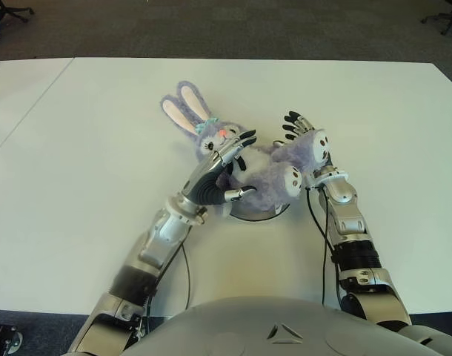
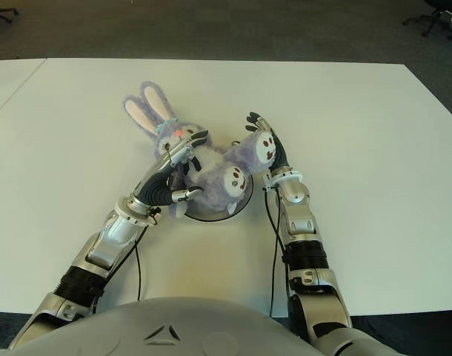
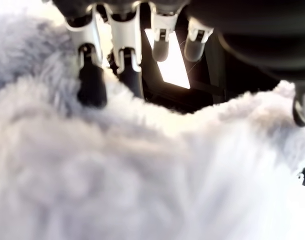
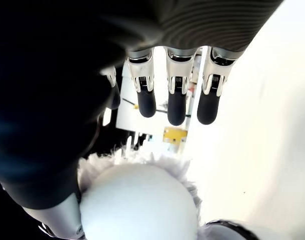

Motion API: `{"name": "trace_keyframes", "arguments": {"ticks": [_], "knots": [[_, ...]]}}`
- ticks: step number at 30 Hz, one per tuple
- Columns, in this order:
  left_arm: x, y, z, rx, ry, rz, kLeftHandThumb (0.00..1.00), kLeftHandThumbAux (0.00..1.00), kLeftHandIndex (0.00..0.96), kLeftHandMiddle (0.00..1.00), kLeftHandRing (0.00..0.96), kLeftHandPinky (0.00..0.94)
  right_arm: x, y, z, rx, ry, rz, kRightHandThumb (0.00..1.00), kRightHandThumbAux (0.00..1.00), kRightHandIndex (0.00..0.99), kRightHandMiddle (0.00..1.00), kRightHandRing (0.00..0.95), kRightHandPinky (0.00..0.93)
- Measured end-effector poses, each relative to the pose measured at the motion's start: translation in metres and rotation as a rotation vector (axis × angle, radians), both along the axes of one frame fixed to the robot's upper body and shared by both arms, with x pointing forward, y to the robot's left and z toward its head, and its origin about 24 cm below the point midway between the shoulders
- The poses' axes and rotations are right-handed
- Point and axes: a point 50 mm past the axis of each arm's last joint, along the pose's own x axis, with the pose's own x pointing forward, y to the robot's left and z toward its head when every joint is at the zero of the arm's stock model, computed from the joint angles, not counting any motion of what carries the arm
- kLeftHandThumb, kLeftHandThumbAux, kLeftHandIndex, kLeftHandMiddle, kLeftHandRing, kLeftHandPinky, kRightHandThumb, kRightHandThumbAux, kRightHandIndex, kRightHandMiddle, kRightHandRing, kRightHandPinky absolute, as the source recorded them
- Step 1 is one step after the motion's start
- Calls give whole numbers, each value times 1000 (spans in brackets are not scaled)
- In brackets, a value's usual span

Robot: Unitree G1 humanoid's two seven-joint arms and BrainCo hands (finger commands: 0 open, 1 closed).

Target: Put the doll into the plate.

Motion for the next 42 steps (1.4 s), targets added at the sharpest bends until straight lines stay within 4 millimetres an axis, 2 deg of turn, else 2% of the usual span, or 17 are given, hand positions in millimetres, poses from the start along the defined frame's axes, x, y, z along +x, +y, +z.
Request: {"name": "trace_keyframes", "arguments": {"ticks": [4,20,42], "knots": [[2,1,1,21,-8,4,85,238,0,0,0,0,0,0,-2,7,-6,10,161,715,7,43,51,63],[10,10,0,43,-38,72,12,200,0,0,0,0,0,0,-9,8,-16,27,147,675,2,20,30,66],[28,40,2,-47,-86,163,60,174,0,0,0,0,3,1,-11,7,-29,42,158,668,4,23,37,76]]}}
